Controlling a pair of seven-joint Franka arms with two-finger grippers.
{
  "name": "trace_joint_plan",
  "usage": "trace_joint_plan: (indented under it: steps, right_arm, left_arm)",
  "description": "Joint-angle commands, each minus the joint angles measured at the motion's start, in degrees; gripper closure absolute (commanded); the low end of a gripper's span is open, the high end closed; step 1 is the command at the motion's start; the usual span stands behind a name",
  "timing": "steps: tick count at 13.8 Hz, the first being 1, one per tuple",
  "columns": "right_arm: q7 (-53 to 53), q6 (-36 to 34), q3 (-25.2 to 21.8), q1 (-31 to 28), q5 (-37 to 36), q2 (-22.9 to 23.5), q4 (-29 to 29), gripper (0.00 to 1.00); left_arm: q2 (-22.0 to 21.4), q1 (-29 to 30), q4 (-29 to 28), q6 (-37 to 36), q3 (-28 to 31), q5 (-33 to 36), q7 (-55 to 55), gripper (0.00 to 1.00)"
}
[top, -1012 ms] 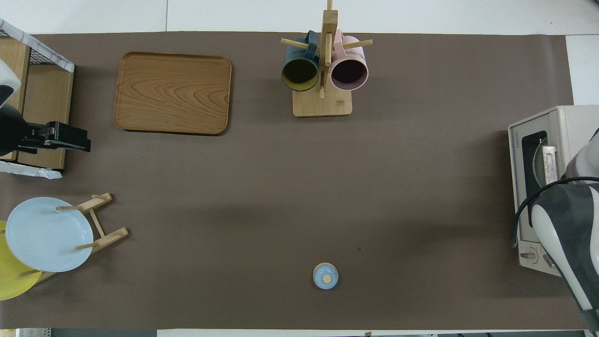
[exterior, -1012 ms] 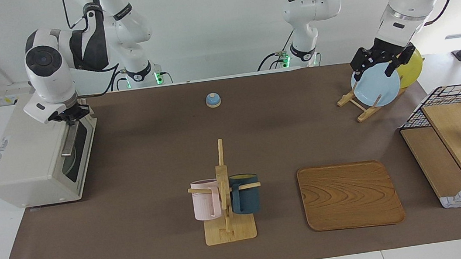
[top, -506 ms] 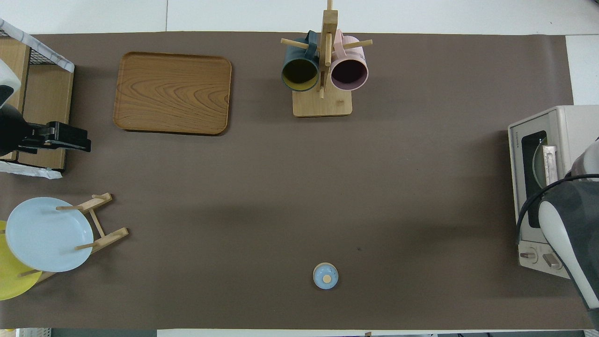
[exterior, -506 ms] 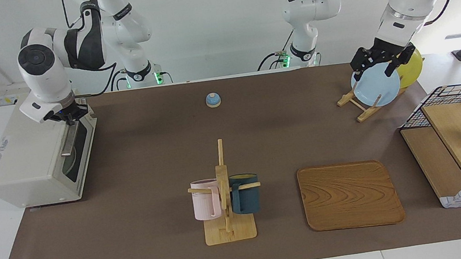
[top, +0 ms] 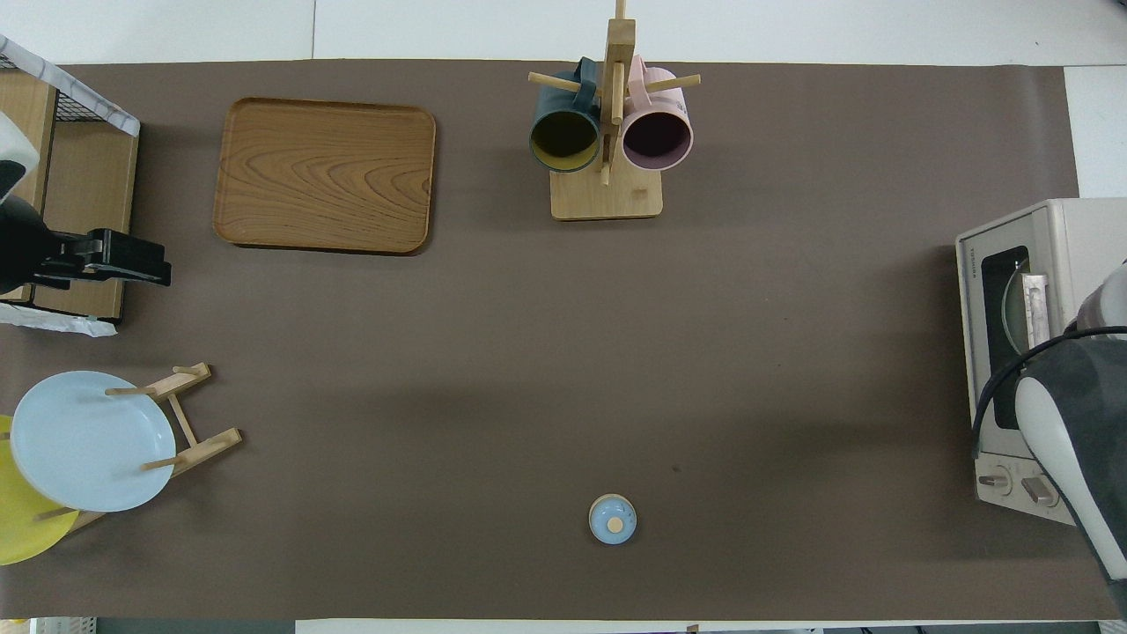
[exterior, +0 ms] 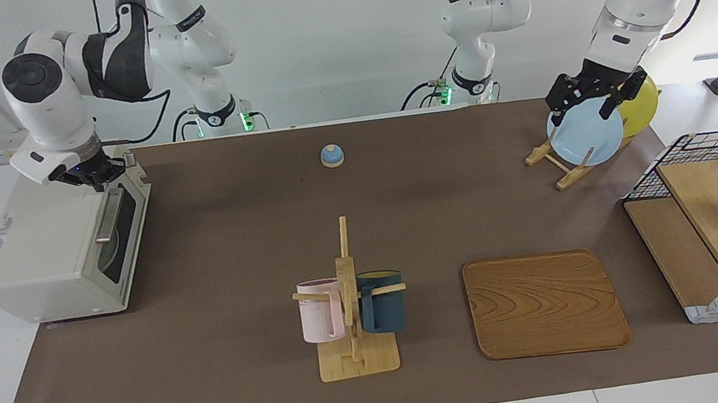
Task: Put corn in oven
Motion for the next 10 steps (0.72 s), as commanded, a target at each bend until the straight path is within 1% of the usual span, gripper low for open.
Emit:
trace_joint_plan:
  steps: [1,4,5,6,8,10]
  right_arm:
    - [-1.98,-2.68,0.56,-1.20,4.99,0.09,3.73,1.00]
    - [-1.37,-3.39,0.91,-0.94,12.99,-1.49,5.40,1.00]
    - [-1.19,-3.48,1.00,-0.76,14.75,-1.84,5.84,1.00]
    - [-1.19,-3.65,1.09,-0.76,15.73,-1.94,6.72,0.98]
    - [-1.10,-5.67,1.09,-0.15,16.00,-1.50,9.61,0.87]
    - [-0.75,-7.34,1.09,0.65,16.00,-1.06,12.43,0.56]
  left_arm:
    - [-0.87,0.56,-0.49,-0.03,-0.39,1.19,0.19,0.00]
    - [-0.87,0.56,-0.49,-0.03,-0.39,1.19,0.19,0.00]
    - [-0.87,0.56,-0.49,-0.03,-0.39,1.19,0.19,0.00]
    - [-0.87,0.56,-0.58,-0.03,-0.39,1.19,0.19,0.00]
    - [-0.87,0.56,-0.49,-0.03,-0.39,1.19,0.19,0.00]
    - [-0.87,0.56,-0.49,-0.03,-0.39,1.19,0.19,0.00]
